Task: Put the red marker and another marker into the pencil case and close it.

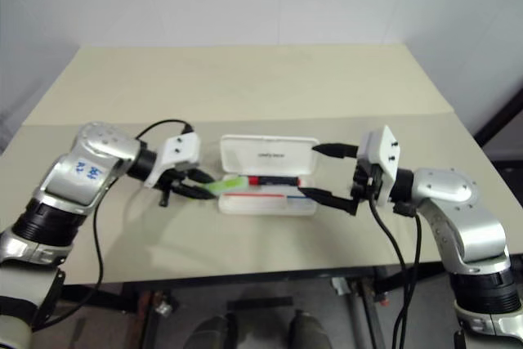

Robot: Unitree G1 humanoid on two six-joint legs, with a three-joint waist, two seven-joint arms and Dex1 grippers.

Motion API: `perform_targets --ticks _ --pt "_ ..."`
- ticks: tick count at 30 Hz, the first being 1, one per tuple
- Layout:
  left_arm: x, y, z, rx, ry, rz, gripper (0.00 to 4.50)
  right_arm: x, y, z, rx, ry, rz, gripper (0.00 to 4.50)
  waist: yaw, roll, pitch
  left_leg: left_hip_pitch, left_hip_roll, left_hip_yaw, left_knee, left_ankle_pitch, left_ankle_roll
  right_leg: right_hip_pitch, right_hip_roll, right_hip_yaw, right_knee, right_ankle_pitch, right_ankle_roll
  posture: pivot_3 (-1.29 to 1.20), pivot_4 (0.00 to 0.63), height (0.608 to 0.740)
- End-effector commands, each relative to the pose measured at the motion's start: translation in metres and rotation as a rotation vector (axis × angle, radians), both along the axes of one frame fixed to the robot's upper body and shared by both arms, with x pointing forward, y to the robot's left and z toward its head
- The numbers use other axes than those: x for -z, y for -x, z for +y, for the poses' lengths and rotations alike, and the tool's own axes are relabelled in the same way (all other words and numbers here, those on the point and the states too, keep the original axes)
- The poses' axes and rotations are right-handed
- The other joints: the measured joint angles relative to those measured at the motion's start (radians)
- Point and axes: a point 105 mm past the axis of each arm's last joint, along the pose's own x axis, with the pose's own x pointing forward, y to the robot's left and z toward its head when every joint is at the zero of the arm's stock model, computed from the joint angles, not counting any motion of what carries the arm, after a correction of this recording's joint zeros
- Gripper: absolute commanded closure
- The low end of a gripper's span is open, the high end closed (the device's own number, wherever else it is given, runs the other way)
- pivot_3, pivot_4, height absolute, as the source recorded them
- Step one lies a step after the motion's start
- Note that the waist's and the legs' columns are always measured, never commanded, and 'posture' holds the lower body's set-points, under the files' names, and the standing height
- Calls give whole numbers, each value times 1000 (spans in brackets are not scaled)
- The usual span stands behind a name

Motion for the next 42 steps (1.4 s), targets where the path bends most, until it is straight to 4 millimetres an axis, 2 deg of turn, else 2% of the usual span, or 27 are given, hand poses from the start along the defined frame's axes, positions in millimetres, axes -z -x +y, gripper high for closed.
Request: perform_targets --ticks 1,7,14,19,25,27,28,31,38,42 --pt "-1 -1 -20 63 3 -24 3437 -13 6 -6 30 -3 -68 0 1 0 0 0 0 0 0 0 0 0 0 0 0 0 0 0 150 740" --pt "9 -3 -40 127 -4 -13 3437 -11 10 -8 64 -14 -68 0 -3 0 0 0 -1 0 0 0 0 0 2 1 0 0 1 0 150 740" --pt "20 -11 -39 151 -79 -43 3437 -10 15 -10 100 -22 -68 0 -1 0 0 0 0 0 1 0 0 0 2 1 0 0 1 0 150 740" --pt "23 -16 -34 135 -94 -55 3437 -11 16 -11 111 -27 -68 0 0 0 0 0 -1 0 1 0 0 0 1 1 0 0 1 0 150 740" --pt "24 -15 -39 139 -76 -40 3437 -12 15 -10 112 -30 -72 0 -1 0 0 0 0 0 1 0 0 0 1 1 0 0 1 0 150 740" --pt "23 -14 -42 142 -58 -25 2712 -13 15 -10 110 -30 -74 0 -1 0 0 0 0 0 1 0 0 0 1 1 0 0 1 0 150 740" --pt "21 -14 -44 140 -42 -28 2527 -13 14 -10 110 -30 -75 0 0 0 0 0 0 0 1 0 0 0 1 1 0 0 1 0 150 740" --pt "14 -14 -52 148 5 -36 1552 -13 14 -9 110 -29 -76 0 0 0 0 0 0 0 1 0 0 0 1 1 0 0 1 0 150 740" --pt "-2 -7 -62 193 88 -38 1552 -13 12 -9 108 -33 -74 0 -1 0 0 0 0 0 1 0 0 0 2 1 1 1 1 0 150 740" --pt "-14 0 -57 242 151 -50 1552 -8 8 -13 145 -10 -37 0 -1 0 0 0 -1 0 1 0 0 0 2 1 1 1 1 0 150 740"
